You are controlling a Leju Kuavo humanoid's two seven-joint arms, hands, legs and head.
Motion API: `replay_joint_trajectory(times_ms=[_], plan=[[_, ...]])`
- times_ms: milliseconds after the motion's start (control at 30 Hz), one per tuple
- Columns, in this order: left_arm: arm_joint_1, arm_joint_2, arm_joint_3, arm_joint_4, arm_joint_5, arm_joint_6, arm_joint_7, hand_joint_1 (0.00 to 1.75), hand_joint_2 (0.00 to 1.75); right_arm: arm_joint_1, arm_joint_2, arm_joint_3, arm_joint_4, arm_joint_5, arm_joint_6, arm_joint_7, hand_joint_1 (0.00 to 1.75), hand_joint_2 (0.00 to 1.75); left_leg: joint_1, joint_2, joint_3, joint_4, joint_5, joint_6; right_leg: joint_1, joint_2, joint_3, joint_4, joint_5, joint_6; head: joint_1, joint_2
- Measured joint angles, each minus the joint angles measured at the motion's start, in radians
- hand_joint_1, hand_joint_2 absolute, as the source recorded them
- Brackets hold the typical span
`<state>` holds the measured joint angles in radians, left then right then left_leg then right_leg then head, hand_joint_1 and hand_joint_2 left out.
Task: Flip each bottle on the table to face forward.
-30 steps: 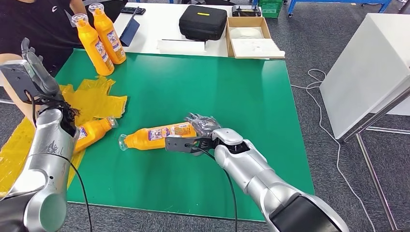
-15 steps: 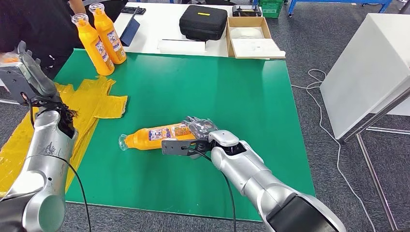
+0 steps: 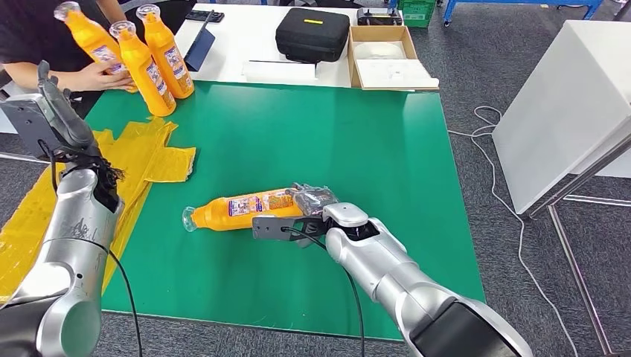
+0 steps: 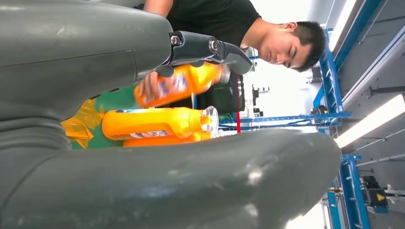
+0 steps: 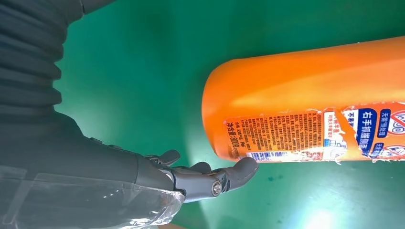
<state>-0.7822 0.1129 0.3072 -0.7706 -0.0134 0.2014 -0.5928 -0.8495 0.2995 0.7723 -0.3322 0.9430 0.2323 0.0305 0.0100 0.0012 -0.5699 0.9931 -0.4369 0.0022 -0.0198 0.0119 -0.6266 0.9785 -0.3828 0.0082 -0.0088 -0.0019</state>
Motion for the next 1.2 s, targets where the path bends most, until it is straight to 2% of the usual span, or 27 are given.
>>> replay_joint_trajectory(times_ms=[433, 600, 933, 1200], plan=[[0.007, 0.000, -0.015, 0.000, 0.031, -0.014, -0.013, 0.00, 0.00, -0.003, 0.000, 0.001, 0.018, 0.001, -0.010, 0.052, 0.00, 1.75, 0.000, 0.000, 0.000, 0.000, 0.000, 0.000, 0.000, 0.000, 0.000, 0.000, 0.000, 0.000, 0.000, 0.000], [0.025, 0.006, -0.016, 0.000, 0.049, -0.027, -0.024, 0.00, 0.00, 0.004, 0.000, 0.001, 0.025, 0.006, -0.037, 0.058, 0.00, 1.75, 0.000, 0.000, 0.000, 0.000, 0.000, 0.000, 0.000, 0.000, 0.000, 0.000, 0.000, 0.000, 0.000, 0.000], [0.074, 0.005, -0.041, -0.050, 0.085, -0.037, 0.008, 0.00, 0.00, 0.042, -0.014, 0.000, 0.023, 0.021, -0.094, 0.063, 0.00, 1.75, 0.000, 0.000, 0.000, 0.000, 0.000, 0.000, 0.000, 0.000, 0.001, 0.000, 0.000, 0.000, 0.000, 0.000], [0.123, 0.006, -0.052, -0.095, 0.108, -0.028, 0.006, 0.00, 0.00, 0.046, -0.009, 0.000, 0.013, 0.033, -0.090, 0.061, 0.00, 1.75, 0.000, 0.000, 0.000, 0.000, 0.000, 0.000, 0.000, 0.000, 0.001, 0.000, 0.000, 0.000, 0.000, 0.000]])
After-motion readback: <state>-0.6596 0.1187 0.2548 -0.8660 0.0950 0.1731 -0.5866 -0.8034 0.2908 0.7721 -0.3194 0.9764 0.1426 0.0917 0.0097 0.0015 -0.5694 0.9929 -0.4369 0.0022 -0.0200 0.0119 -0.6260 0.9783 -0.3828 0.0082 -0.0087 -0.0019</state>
